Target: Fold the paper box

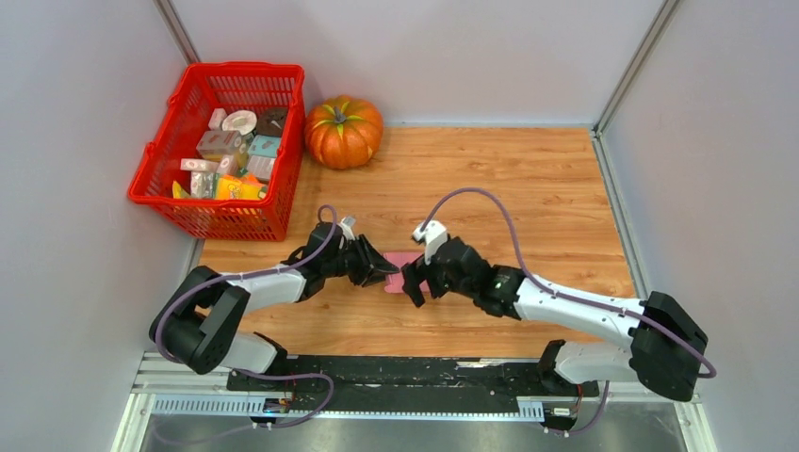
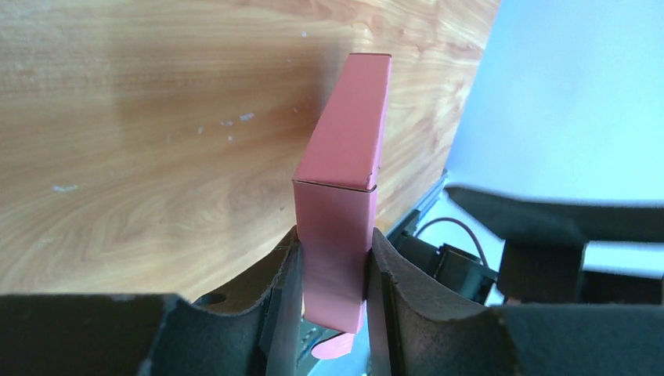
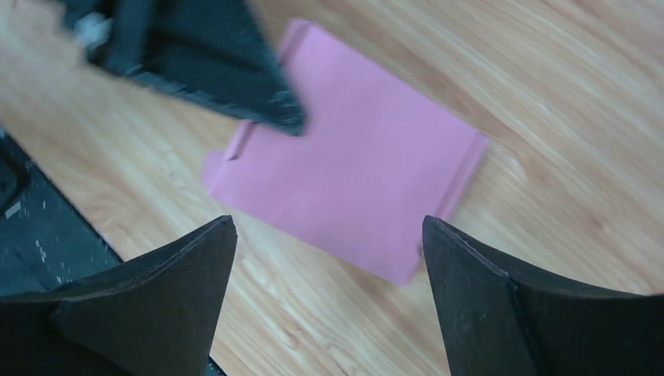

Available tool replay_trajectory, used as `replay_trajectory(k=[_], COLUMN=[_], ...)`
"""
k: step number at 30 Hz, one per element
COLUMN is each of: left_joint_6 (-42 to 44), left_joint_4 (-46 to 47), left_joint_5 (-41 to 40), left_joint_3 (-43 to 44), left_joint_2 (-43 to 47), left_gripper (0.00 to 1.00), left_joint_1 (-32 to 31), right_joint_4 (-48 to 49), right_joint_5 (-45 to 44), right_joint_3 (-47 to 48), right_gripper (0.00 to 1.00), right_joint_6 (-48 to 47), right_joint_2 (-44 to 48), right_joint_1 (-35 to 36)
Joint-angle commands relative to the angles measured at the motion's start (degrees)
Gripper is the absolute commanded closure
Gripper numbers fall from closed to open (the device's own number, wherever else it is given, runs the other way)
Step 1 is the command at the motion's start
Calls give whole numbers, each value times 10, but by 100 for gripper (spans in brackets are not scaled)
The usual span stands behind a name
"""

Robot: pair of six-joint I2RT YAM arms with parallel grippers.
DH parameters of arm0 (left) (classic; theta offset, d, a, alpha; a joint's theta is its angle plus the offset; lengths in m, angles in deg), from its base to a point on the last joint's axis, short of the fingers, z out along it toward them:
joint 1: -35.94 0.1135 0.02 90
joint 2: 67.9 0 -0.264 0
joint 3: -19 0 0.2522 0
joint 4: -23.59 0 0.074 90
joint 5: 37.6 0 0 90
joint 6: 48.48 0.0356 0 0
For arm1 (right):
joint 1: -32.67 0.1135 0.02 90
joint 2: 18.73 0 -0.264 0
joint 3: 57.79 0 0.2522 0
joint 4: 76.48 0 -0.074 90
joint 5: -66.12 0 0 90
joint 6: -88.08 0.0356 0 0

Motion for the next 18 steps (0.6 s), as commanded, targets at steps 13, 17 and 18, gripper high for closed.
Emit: replay_trajectory(k=[13, 17, 18], left_joint_6=[-152, -204, -214], left_joint_4=[57, 144, 152], left_joint_5=[147, 163, 165], left_joint_3=[-74, -106, -109], left_joint_2=[93, 74, 69], left_gripper=[82, 83, 83], left_joint_1=[63, 63, 63], right_joint_4=[167, 258, 270], right_joint_5=[-320, -443, -458], right_joint_3=[13, 2, 1], right_gripper=[14, 18, 21], right_joint_6=[-293, -363, -368], right_joint_2=[-107, -146, -155], right_joint_1=[226, 264, 269])
